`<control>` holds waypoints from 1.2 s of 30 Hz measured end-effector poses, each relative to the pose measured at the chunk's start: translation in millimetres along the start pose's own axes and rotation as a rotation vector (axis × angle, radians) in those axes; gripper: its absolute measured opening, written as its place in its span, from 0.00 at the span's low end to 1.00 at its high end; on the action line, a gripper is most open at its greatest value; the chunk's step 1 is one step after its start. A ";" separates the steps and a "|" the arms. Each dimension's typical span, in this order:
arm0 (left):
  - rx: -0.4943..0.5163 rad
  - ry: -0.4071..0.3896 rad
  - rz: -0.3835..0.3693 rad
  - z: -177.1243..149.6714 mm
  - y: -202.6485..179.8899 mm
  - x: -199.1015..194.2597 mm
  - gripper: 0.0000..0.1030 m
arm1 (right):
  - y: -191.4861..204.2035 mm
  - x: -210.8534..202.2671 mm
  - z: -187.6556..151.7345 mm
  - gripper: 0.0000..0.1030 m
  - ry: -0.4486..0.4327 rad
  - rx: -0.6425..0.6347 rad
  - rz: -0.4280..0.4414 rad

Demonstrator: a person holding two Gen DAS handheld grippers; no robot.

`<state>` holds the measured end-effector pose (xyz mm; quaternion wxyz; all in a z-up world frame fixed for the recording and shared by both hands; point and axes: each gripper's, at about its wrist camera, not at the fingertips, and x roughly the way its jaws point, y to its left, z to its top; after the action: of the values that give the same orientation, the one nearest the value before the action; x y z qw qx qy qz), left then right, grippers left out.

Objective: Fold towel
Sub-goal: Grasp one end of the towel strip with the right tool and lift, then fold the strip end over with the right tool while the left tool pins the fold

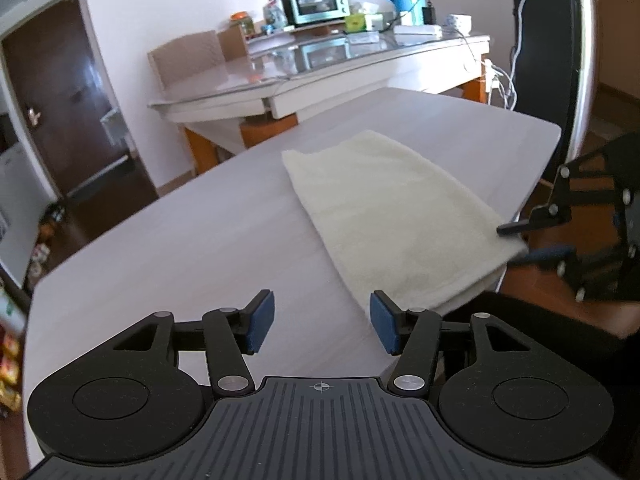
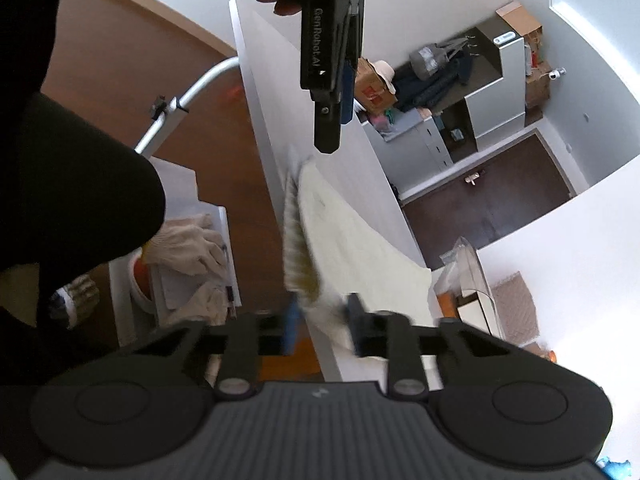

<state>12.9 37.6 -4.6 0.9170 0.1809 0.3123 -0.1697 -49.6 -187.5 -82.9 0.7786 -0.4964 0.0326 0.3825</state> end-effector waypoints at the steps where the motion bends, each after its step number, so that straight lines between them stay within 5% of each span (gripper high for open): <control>1: 0.034 -0.012 -0.004 -2.0 -2.2 -2.5 0.60 | -3.0 -0.8 0.4 0.15 -0.002 0.020 0.004; 6: 0.221 -0.084 -0.073 -10.1 -20.2 -8.6 0.69 | -58.7 -15.5 -1.2 0.14 -0.029 0.332 0.087; 10: 0.360 -0.124 -0.138 -12.1 -38.9 -0.3 0.68 | -89.1 -21.8 -6.5 0.14 -0.029 0.427 0.093; 17: 0.524 -0.185 -0.216 -12.0 -68.9 11.1 0.66 | -100.4 -22.5 -11.2 0.14 -0.006 0.447 0.079; 23: 0.524 -0.208 -0.226 -15.4 -70.1 12.4 0.68 | -107.1 -24.3 -13.9 0.14 -0.010 0.476 0.077; 26: 0.514 -0.210 -0.236 -12.2 -71.6 21.1 0.56 | -106.4 -24.0 -14.2 0.14 -0.010 0.486 0.086; 30: 0.530 -0.197 -0.267 -6.4 -77.3 30.2 0.09 | -105.3 -25.8 -18.4 0.14 0.004 0.508 0.094; 36: 0.455 -0.184 -0.308 17.1 -63.6 18.2 0.09 | -113.1 -37.5 -25.7 0.14 -0.003 0.562 0.111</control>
<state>8.3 -29.2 -17.9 0.8408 0.3160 0.2054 -0.3885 3.4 -253.4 4.9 0.8637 -0.2578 0.1631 0.4011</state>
